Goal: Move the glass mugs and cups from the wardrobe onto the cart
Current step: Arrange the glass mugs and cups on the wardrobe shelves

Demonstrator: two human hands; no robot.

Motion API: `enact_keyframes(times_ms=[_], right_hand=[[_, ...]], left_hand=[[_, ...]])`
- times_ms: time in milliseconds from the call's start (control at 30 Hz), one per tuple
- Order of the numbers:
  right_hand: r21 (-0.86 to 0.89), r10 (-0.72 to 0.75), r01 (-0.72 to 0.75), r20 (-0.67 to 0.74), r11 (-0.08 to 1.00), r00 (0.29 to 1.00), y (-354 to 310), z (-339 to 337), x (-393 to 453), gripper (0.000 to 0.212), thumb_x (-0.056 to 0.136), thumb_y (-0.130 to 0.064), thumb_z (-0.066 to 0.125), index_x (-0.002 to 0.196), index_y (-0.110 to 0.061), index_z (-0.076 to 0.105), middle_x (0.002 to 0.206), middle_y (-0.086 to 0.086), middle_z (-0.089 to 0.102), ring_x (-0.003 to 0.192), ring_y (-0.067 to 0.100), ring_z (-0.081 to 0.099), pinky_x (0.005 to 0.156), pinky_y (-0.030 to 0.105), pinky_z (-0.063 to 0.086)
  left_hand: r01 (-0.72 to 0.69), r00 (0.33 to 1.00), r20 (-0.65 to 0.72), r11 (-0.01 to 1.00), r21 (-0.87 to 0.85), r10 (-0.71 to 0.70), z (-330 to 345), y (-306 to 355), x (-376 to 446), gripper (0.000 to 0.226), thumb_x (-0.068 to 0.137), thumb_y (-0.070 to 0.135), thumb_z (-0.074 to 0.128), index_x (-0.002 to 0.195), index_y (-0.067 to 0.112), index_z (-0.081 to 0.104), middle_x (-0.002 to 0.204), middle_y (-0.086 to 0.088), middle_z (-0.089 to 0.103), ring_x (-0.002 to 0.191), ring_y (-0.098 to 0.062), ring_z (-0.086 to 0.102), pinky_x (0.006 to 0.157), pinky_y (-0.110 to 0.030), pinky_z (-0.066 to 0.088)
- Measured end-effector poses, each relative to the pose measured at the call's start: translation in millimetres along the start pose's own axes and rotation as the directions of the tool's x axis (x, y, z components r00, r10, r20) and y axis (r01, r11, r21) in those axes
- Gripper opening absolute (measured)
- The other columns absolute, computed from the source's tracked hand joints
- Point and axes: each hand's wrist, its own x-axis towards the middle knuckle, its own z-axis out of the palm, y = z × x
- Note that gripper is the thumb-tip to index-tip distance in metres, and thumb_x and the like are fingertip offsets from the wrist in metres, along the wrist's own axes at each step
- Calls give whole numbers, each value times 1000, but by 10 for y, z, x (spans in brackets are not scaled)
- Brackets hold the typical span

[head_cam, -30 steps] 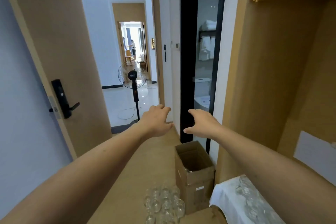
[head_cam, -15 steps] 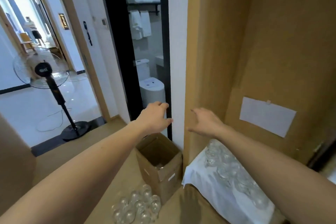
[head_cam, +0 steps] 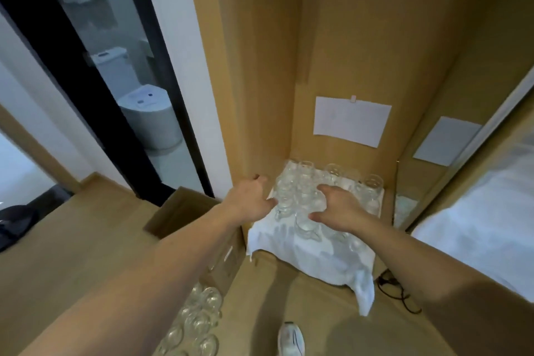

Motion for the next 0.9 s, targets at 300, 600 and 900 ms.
enact_keyframes(times_ms=[300, 600, 900], right_hand=[[116, 122, -135, 107, 984, 987, 684, 802, 736, 84, 86, -51, 71, 153, -15, 36, 145, 13, 53, 131, 33, 51, 106, 37, 43], [154, 214, -262, 273, 953, 938, 1016, 1260, 1390, 76, 89, -49, 70, 150, -15, 39, 142, 11, 55, 130, 31, 52, 103, 36, 45], [246, 340, -441, 361, 863, 868, 1323, 1793, 1907, 76, 91, -45, 68, 152, -13, 37, 145, 11, 53, 134, 29, 50, 102, 32, 41]], left_hand=[[20, 991, 136, 1000, -3, -19, 710, -122, 864, 67, 95, 47, 62, 151, 17, 41, 154, -9, 42, 138, -31, 43, 110, -36, 37], [175, 943, 296, 984, -44, -155, 1195, -386, 1569, 66, 94, 47, 62, 150, 19, 43, 149, -8, 45, 121, -26, 59, 98, -32, 46], [263, 913, 355, 956, -132, -202, 1841, -557, 2225, 60, 94, 38, 65, 146, 15, 48, 143, -10, 51, 123, -26, 56, 93, -27, 41]])
